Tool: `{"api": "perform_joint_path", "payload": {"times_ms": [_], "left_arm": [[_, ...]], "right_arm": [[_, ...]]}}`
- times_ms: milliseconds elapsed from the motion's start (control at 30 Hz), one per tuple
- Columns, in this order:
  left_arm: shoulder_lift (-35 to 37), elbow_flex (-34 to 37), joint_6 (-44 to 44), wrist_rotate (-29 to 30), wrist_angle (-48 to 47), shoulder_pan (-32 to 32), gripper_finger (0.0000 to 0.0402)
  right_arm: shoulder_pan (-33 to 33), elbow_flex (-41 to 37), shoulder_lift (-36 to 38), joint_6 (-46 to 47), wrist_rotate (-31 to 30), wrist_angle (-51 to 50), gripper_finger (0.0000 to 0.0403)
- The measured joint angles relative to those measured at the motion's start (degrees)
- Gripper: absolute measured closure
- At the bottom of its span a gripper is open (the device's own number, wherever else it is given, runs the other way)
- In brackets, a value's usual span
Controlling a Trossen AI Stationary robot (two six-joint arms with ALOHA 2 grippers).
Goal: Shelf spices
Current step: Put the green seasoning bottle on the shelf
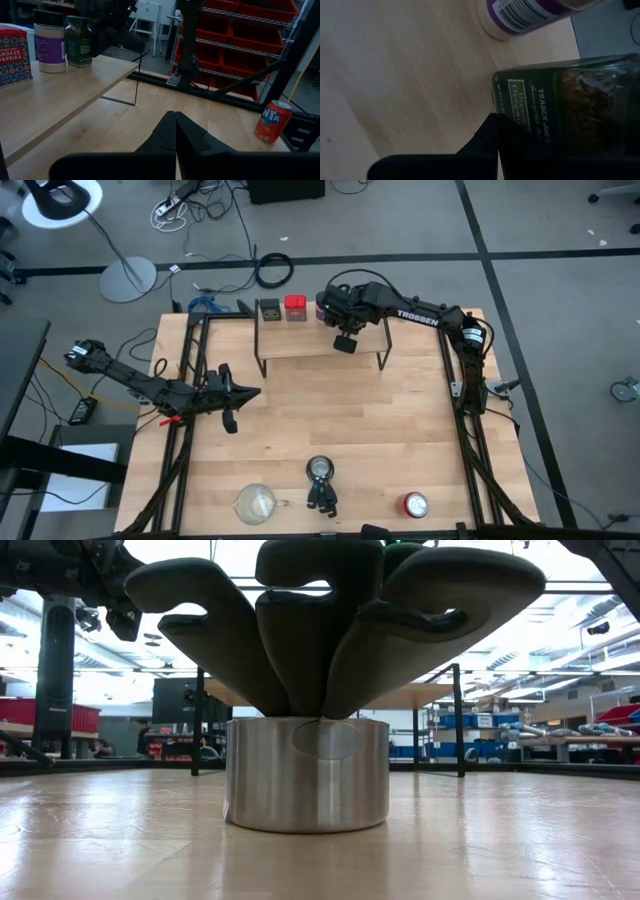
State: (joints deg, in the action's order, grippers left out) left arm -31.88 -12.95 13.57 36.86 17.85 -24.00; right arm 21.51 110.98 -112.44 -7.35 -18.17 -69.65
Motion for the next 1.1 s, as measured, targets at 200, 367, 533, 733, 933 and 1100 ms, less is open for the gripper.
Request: {"api": "perform_joint_path", "payload": {"times_ms": [200, 367, 533, 733, 933, 1100], "left_arm": [[0.0, 0.0, 0.0, 0.0, 0.0, 0.0, 0.04], [0.0, 0.0, 0.0, 0.0, 0.0, 0.0, 0.04], [0.0, 0.0, 0.0, 0.0, 0.0, 0.0, 0.04], [0.0, 0.0, 0.0, 0.0, 0.0, 0.0, 0.04], [0.0, 0.0, 0.0, 0.0, 0.0, 0.0, 0.04], [0.0, 0.0, 0.0, 0.0, 0.0, 0.0, 0.04]], "right_arm": [[0.0, 0.0, 0.0, 1.3, 0.0, -0.3, 0.0403], [0.0, 0.0, 0.0, 1.8, -0.2, -0.6, 0.0403], [0.0, 0.0, 0.0, 2.6, -1.3, -0.8, 0.0403], [0.0, 0.0, 0.0, 2.7, -1.6, -0.8, 0.0403], [0.2, 0.0, 0.0, 3.4, -2.2, -1.3, 0.0403], [0.3, 0.0, 0.0, 3.8, -2.4, -1.8, 0.0403]]}}
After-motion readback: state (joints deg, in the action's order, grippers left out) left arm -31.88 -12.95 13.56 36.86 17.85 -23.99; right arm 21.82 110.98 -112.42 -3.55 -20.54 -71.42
